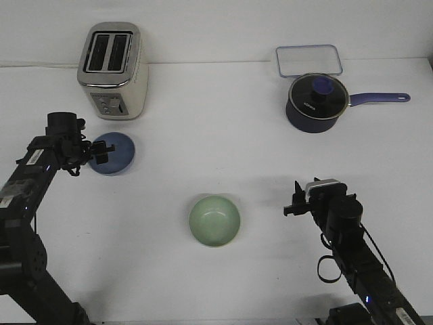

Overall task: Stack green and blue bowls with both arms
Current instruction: 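Reach the left gripper forward and grasp the rim of the light blue bowl, then lift the blue bowl and carry it over the green bowl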

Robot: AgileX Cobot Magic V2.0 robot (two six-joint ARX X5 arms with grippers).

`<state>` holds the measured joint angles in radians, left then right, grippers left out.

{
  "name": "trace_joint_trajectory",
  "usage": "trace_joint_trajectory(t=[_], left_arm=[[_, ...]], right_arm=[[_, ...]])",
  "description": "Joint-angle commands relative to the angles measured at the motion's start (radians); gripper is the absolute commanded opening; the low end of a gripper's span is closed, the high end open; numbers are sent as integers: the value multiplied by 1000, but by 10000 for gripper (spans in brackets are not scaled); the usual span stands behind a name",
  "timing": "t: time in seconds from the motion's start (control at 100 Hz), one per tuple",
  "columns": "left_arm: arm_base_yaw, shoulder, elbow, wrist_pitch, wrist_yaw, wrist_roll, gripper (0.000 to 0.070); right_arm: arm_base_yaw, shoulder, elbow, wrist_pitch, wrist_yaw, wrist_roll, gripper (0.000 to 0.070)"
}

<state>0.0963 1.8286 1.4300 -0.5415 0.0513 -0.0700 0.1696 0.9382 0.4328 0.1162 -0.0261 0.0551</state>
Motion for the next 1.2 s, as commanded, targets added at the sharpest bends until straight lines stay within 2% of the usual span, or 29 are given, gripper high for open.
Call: trace_joint_trajectory(t=[0.0,0.11,0.26,0.48,0.68,0.87,1.0,1.19], left_arm=[[3,36,24,2,1,-1,194],[3,47,24,-5,1,2,0],[3,43,24,-6,4,2,4],[-2,-29,36,-24,135,-12,4],[-64,-185,36,-49,165,-38,4],[-180,-266,35,-133,198,-55,4],[-306,-271,35,-184,198,-52,4],[-492,-270,35,-187,198,-49,4]], right_arm=[[2,4,10,10,0,-6,361],[2,4,10,10,0,-6,361],[2,4,10,10,0,-6,361],[2,4,10,10,0,-6,361],[2,4,10,11,0,-6,361],[2,4,10,11,0,-6,361],[2,4,10,11,0,-6,361],[2,4,10,10,0,-7,361]])
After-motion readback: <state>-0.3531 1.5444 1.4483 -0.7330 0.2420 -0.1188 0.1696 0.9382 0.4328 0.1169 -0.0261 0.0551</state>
